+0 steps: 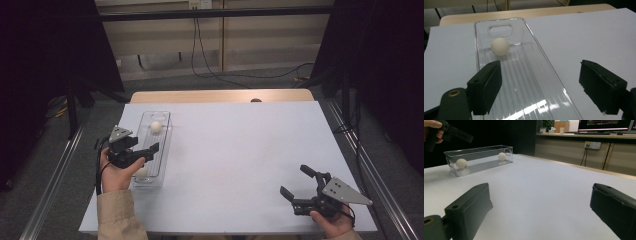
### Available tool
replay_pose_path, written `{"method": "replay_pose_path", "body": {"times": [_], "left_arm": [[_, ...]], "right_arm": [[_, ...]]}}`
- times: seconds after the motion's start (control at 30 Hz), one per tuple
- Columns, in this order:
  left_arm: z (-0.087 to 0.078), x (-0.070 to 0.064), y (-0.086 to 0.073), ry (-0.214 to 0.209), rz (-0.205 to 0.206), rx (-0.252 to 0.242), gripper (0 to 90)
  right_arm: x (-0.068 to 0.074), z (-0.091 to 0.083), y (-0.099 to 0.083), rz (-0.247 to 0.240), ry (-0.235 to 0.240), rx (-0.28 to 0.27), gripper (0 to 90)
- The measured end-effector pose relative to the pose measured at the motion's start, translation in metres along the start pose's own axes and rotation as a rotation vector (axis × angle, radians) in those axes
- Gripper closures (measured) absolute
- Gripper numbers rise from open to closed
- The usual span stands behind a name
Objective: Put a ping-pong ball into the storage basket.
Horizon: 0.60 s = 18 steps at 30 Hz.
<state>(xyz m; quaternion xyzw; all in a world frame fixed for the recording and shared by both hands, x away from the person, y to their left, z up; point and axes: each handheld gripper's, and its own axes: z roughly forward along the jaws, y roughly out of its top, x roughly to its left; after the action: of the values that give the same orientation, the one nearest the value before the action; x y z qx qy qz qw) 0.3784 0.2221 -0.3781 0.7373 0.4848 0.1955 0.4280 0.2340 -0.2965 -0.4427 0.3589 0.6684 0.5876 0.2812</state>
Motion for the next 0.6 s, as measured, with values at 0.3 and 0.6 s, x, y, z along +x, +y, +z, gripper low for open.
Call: {"method": "replay_pose_path", "body": {"times": [0.3, 0.6], "left_arm": [[-0.006, -0.002, -0.012, -0.031, 0.016, -0.060, 11.2], [-0.012, -0.010, -0.022, -0.082, 0.038, -0.125, 7.7]], "right_arm": [[-0.002, -0.001, 0.000, 0.006, -0.005, -0.001, 2.6], [-0.002, 0.000, 0.000, 0.006, -0.006, 0.003, 2.6]]}}
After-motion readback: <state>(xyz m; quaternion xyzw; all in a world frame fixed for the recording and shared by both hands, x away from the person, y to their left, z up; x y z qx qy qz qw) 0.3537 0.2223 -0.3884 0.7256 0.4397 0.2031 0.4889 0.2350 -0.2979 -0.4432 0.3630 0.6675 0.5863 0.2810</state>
